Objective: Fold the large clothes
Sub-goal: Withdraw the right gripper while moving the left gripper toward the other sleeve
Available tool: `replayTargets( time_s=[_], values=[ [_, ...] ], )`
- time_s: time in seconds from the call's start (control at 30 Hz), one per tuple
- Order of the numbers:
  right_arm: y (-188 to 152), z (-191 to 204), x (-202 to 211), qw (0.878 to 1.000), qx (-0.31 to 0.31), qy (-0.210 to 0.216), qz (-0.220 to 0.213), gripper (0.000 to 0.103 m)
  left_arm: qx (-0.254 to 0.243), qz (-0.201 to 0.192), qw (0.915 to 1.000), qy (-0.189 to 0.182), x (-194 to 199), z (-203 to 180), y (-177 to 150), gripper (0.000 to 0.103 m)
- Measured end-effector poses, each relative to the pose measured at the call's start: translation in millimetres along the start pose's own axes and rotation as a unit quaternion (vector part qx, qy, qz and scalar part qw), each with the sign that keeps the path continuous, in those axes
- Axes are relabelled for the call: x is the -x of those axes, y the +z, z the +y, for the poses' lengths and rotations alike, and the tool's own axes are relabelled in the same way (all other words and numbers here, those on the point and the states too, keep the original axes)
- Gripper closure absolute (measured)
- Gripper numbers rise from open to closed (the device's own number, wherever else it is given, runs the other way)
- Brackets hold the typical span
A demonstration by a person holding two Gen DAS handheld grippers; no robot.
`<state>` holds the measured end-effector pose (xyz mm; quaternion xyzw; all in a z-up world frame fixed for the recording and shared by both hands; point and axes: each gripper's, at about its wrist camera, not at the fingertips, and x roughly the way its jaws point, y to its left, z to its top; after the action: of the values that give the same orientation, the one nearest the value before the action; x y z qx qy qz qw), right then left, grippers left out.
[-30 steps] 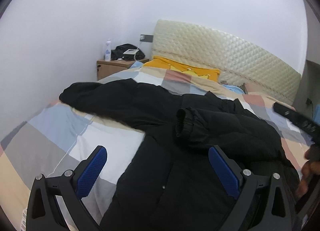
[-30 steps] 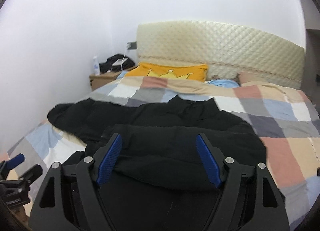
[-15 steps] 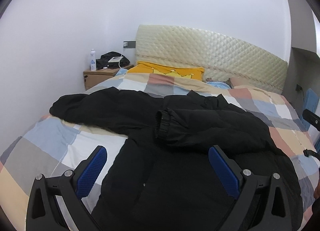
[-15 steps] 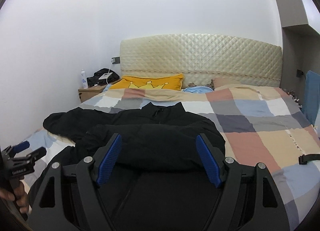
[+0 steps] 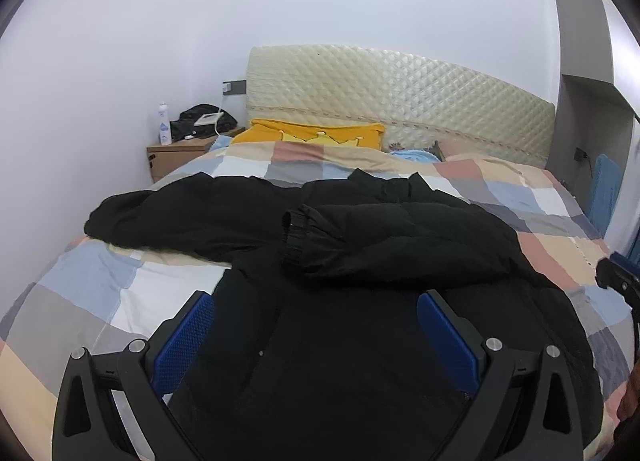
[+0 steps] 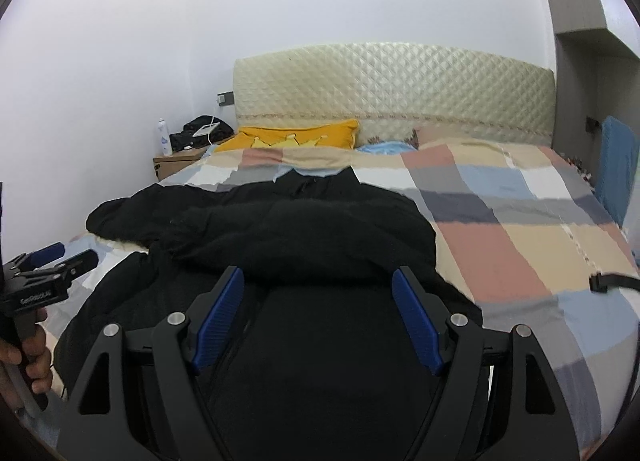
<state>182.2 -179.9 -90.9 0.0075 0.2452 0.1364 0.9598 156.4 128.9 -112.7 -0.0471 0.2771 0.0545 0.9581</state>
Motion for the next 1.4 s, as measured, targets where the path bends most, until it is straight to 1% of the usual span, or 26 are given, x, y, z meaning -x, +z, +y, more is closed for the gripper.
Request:
replayTargets(
  time_s=[0.13, 0.23, 0.3, 0.5, 0.63, 0.7, 0.8, 0.9, 0.97, 1.03, 1.07, 1.13, 1.2, 1.27, 1.37, 1.4],
  values=[
    [-8, -2, 16, 1.000, 0.010, -0.003, 0.005, 0.026, 0.002, 0.002, 1.0000, -0.009, 0, -2, 0, 0.000],
    [-14, -2, 25, 1.000, 0.009, 0.008, 0.008, 0.025, 0.004, 0.008, 0.9998, -0.015, -3, -4, -1, 0.000],
    [-20, -4, 32, 1.000, 0.008, 0.004, 0.012, 0.024, 0.005, 0.011, 0.9997, -0.022, -3, -6, -1, 0.000],
    [-32, -12, 48, 1.000, -0.002, 0.004, 0.020, 0.023, -0.010, 0.009, 0.9995, -0.028, -1, -16, -4, 0.000],
    [-33, -14, 54, 1.000, 0.008, -0.016, 0.014, 0.021, -0.012, 0.019, 0.9990, -0.038, -5, -21, -4, 0.000],
    [-35, -16, 56, 1.000, 0.008, -0.019, 0.013, 0.021, -0.013, 0.020, 0.9990, -0.037, -6, -22, -4, 0.000],
    [-37, -15, 59, 1.000, 0.008, -0.016, 0.013, 0.021, -0.011, 0.022, 0.9990, -0.037, -7, -22, -4, 0.000],
    [-43, -14, 66, 1.000, 0.003, -0.008, 0.016, 0.020, -0.008, 0.026, 0.9985, -0.047, -9, -19, -3, 0.000],
    [-46, -15, 70, 1.000, -0.002, -0.004, 0.014, 0.019, -0.008, 0.029, 0.9983, -0.051, -11, -17, 0, 0.000],
    [-48, -15, 73, 1.000, -0.005, -0.003, 0.011, 0.014, -0.004, 0.033, 0.9980, -0.054, -14, -13, 5, 0.000],
    [-48, -14, 73, 1.000, -0.005, -0.003, 0.009, 0.012, 0.001, 0.036, 0.9978, -0.056, -16, -10, 9, 0.000],
    [-48, -12, 73, 1.000, -0.001, -0.006, 0.007, 0.001, 0.017, 0.040, 0.9974, -0.058, -17, -2, 16, 0.000],
    [-49, -12, 73, 1.000, 0.003, -0.004, 0.004, 0.000, 0.050, 0.036, 0.9958, -0.068, -17, 16, 29, 0.000],
    [-51, -11, 71, 1.000, 0.005, -0.002, 0.007, 0.000, 0.075, 0.032, 0.9951, -0.056, -17, 39, 44, 0.000],
    [-53, -12, 66, 1.000, 0.000, 0.003, 0.014, 0.000, 0.089, 0.028, 0.9950, -0.036, -18, 70, 66, 0.000],
    [-53, -13, 65, 1.000, -0.002, 0.004, 0.016, 0.000, 0.091, 0.026, 0.9952, -0.024, -18, 83, 76, 0.000]
  ],
)
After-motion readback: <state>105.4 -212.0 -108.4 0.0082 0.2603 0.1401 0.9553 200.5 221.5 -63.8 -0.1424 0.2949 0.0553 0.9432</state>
